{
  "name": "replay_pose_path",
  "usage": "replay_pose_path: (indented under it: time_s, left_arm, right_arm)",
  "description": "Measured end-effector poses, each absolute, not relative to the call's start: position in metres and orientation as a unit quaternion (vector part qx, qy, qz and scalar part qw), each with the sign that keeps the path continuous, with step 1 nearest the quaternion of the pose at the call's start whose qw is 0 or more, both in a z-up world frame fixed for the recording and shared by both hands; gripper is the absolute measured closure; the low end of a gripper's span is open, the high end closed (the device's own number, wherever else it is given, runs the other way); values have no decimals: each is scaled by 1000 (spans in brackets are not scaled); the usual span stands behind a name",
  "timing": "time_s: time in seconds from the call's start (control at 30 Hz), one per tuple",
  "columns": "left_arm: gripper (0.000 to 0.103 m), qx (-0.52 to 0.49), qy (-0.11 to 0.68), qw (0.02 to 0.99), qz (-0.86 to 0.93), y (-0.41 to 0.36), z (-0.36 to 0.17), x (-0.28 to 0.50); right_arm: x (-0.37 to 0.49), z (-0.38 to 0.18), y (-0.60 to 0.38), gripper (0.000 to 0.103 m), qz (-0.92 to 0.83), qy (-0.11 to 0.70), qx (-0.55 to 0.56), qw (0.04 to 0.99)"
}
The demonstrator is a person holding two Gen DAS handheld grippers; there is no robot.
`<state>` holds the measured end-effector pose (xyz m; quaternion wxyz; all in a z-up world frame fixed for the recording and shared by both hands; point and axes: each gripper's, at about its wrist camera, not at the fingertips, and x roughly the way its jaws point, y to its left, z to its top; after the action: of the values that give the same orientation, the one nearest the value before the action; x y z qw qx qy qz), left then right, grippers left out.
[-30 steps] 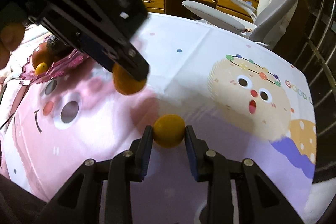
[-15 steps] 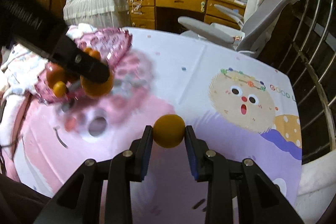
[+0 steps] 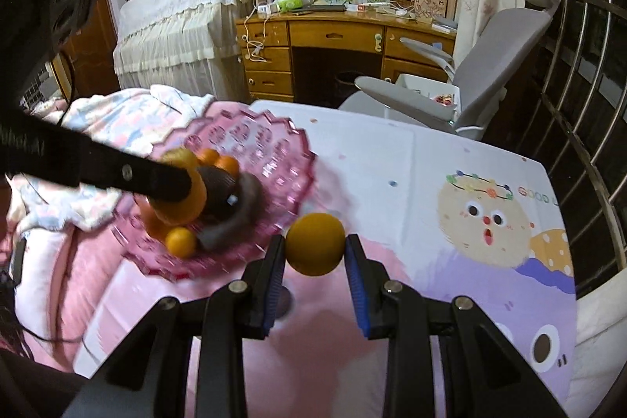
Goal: Organize fruits
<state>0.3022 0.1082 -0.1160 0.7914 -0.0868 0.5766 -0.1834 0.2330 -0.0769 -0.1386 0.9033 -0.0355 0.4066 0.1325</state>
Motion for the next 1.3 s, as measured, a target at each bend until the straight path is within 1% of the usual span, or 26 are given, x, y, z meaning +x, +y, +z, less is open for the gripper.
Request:
replay_pose_path:
  time_s: [0.33,0.63,0.7,0.73,0.77,0.87,0.97,1.0,1.07,1.13,1.2,1.3]
  left_arm:
    - [65,-107,565,792,-204,163,-139,305]
    - [65,-98,561,789,-230,183,-159,303]
    - [61,-108,555,789,-242,186,-159,304]
    - [52,-108,551,790,-245,187,-158,304]
    - [47,-107,547,793,-247,188,-156,304]
    - [44,-102,536,799,-251,191,-150,303]
    - [38,-108,532,805,-240,196,-146,295]
    - [37,-110,531,806,-236,198,-146,292]
    - [33,-114,533,808,-225,202,-145,284]
    - [32,-119,539,807,-210,206,-148,273]
    - [32,-122,544,806,-199,210,-150,260]
    - [32,-126,549,807,-176,211,-155,235]
  right_arm:
    - [252,-144,-29,72,121,420,-7,899]
    - [268,-156,-3,72,96,435,5,895]
    - [271,-156,2,71,88,437,0,895]
    - [272,-156,4,71,84,440,-2,894]
    - [273,-156,6,69,78,441,-5,894]
    - [269,-151,9,59,69,436,-8,897]
    - [263,-146,9,56,70,432,-14,899]
    - [261,-145,9,55,69,435,-18,898]
    - [257,-144,9,55,69,442,-18,894]
    - [251,-145,6,54,71,449,-11,890]
    - [242,-147,2,49,71,460,-4,885]
    - [223,-153,-7,47,71,479,7,875]
